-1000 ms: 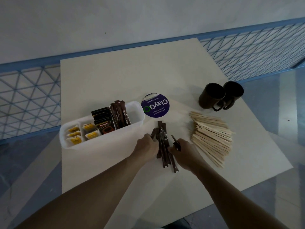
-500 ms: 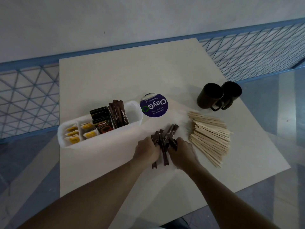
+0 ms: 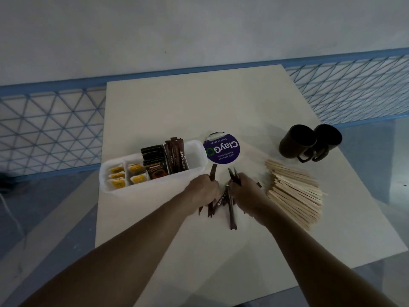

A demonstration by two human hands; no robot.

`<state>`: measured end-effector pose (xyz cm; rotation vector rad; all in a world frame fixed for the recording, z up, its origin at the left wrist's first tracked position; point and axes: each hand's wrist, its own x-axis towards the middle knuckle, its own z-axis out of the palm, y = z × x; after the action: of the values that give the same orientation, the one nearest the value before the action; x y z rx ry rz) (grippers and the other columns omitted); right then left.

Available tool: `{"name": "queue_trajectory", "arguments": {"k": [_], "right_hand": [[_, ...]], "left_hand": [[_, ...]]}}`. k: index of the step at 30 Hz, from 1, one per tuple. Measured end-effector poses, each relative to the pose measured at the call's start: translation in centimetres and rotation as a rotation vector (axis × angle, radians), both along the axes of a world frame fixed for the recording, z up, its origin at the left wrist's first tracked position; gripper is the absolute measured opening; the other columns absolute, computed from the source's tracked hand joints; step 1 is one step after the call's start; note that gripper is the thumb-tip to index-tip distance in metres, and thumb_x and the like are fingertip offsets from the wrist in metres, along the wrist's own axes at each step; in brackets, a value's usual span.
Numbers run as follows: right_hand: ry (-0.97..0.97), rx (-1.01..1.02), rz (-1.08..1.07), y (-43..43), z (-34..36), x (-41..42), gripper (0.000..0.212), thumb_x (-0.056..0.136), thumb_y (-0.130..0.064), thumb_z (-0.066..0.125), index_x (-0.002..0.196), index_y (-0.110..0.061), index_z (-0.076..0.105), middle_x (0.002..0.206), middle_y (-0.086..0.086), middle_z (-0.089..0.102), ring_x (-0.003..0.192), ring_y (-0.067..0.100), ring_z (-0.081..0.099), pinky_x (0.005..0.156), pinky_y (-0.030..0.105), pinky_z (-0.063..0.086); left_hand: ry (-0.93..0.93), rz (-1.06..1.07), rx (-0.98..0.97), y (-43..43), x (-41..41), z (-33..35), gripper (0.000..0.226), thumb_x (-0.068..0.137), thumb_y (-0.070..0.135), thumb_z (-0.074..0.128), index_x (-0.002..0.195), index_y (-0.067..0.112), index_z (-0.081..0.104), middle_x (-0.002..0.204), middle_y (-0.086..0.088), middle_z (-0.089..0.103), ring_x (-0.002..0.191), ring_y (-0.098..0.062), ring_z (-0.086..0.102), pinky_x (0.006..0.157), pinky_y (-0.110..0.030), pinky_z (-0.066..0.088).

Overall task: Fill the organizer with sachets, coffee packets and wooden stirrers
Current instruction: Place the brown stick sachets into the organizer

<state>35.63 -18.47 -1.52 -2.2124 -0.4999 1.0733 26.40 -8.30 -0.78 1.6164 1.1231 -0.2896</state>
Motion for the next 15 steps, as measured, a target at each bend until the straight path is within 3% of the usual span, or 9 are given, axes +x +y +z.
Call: {"name": "queue_trajectory", "arguments": {"k": [3,8,12,15], "right_hand": [[0.09,0.103,-0.023,1.8,1.4,-0.1,0.018,0.102,-0.009,0.041,0.111,-0.011,0.057,0.088,0.006,0.061,0.074,0.015,0.055,0.061,0.027,0.045],[0.175,0.269,-0.043,5.3,3.4,-0.5,0.022,0.099,0.004,0.042,0.101,-0.004,0.063,0.074,0.006,0.065,0.055,0.007,0.064,0.049,0.017,0.046],[0.176,0.37,-0.054,8.7,3.8,-0.9,0.022,0.1,0.0,0.046,0.092,-0.012,0.063,0.076,0.006,0.067,0.067,0.017,0.061,0.062,0.028,0.049],[0.163,0.447,-0.087,11.0,3.9,-1.4,0.02,0.102,-0.005,0.049,0.094,-0.016,0.064,0.079,0.004,0.071,0.072,0.015,0.067,0.067,0.029,0.054]], "left_hand": [[-0.133,0.126,-0.087,1.1,-0.3,1.0,0.017,0.095,0.01,0.046,0.104,0.005,0.06,0.084,-0.013,0.069,0.079,-0.027,0.069,0.083,-0.045,0.057],[-0.299,0.219,-0.014,3.4,-1.3,2.7,0.017,0.093,0.011,0.052,0.093,0.004,0.068,0.089,-0.019,0.07,0.078,-0.025,0.065,0.085,-0.048,0.054],[-0.379,0.376,0.087,5.5,-2.2,3.1,0.015,0.092,0.014,0.056,0.087,0.016,0.07,0.09,-0.009,0.072,0.092,-0.027,0.067,0.091,-0.048,0.051],[-0.424,0.494,0.133,6.8,-2.6,3.5,0.01,0.092,0.019,0.06,0.091,0.02,0.07,0.091,-0.005,0.073,0.094,-0.025,0.068,0.091,-0.048,0.053]]}}
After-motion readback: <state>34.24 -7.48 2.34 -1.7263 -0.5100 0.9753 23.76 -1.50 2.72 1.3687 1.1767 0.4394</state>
